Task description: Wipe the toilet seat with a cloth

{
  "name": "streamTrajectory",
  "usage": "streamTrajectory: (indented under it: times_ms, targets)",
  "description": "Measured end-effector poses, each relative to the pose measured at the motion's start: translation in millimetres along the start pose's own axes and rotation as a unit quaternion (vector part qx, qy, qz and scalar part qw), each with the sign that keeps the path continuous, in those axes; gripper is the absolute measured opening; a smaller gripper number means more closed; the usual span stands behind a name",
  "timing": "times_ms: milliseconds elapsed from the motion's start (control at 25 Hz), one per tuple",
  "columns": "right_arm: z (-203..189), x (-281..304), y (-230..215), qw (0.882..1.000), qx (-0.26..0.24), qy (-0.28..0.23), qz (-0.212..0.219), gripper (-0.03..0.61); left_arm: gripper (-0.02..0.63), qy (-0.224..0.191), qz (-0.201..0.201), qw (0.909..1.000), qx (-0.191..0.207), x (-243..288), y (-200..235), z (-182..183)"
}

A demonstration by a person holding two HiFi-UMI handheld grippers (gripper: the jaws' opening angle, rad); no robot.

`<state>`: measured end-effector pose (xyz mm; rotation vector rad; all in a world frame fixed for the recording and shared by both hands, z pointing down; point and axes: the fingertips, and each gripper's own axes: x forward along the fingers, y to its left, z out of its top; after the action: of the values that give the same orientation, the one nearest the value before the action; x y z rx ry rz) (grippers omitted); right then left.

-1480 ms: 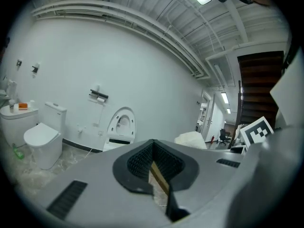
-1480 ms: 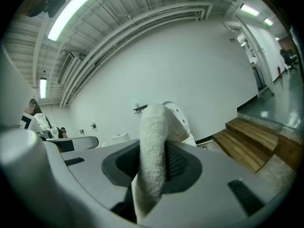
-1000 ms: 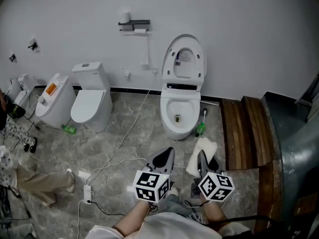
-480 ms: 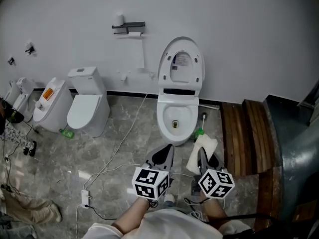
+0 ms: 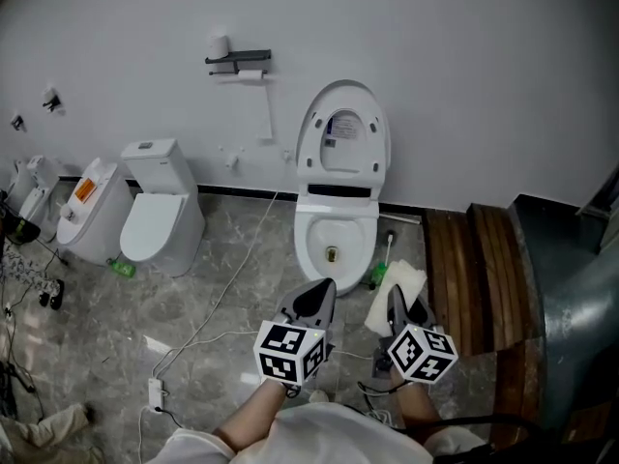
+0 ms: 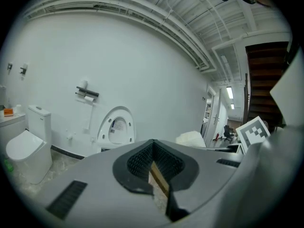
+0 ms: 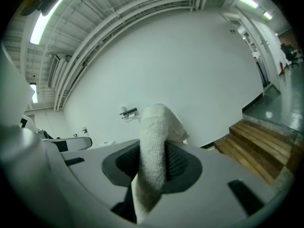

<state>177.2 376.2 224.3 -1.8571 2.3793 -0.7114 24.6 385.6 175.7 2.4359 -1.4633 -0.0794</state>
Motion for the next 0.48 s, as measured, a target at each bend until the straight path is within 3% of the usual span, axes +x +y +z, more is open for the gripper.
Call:
streamTrajectory:
  times_ms: [480]
  targets:
    - [3, 32, -22, 1.000, 0.012, 0.018, -0.002, 0.100, -0.005, 0.027, 0.000, 0.9996, -0.001, 37, 4, -9]
